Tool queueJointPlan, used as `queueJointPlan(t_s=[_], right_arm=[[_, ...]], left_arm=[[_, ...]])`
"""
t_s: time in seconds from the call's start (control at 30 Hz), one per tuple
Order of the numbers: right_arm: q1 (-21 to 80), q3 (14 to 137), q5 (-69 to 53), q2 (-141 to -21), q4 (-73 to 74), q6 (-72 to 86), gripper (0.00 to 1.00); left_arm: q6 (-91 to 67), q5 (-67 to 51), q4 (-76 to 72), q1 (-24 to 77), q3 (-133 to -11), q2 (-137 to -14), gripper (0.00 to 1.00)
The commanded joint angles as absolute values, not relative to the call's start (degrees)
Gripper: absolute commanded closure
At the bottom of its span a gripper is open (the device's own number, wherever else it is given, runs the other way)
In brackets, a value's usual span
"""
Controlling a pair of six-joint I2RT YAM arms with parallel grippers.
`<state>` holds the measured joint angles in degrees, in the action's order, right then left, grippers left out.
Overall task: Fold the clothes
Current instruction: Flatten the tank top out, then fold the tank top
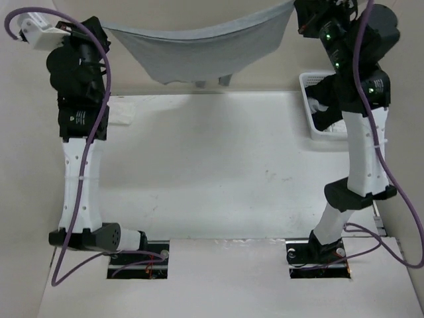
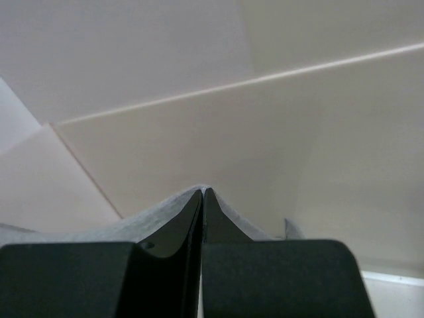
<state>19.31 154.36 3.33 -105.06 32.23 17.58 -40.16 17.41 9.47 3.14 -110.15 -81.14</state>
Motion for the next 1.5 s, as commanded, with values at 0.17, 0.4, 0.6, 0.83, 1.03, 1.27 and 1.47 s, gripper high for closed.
queueJointPlan(t_s=[0.17, 0.4, 0.6, 0.83, 1.03, 1.27, 1.47], right_arm=[[21.57, 119.26, 6.14, -86.96, 21.13, 16.70, 1.00], [32.19, 67.04, 12.47, -57.70, 8.01, 19.85, 1.00], [48.01, 42.66, 18.71, -36.07, 16.50, 30.65, 1.00], [65.50, 29.98, 21.18, -22.68, 34.97, 50.60, 1.00], [70.81, 30.23, 23.12, -31.26, 30.70, 50.91, 1.00], [43.33, 39.26, 6.45, -50.77, 6.89, 33.59, 1.00], [26.96, 56.74, -3.33, -73.09, -1.40, 31.03, 1.00]], left_arm=[[-38.67, 19.42, 1.94, 3.56, -89.95, -69.89, 0.99], [-42.10, 22.06, 2.27, 5.93, -53.31, -46.27, 0.99], [-43.94, 22.15, 22.63, 7.16, -38.77, -22.97, 0.99], [-50.79, 19.25, 45.77, 9.18, -34.98, -7.75, 0.99], [-51.94, 21.62, 43.09, 8.31, -35.25, -9.92, 0.99], [-53.52, 23.28, 15.08, 7.69, -33.39, -32.12, 0.99], [-52.12, 24.44, -2.88, 5.15, -48.05, -62.35, 0.99]])
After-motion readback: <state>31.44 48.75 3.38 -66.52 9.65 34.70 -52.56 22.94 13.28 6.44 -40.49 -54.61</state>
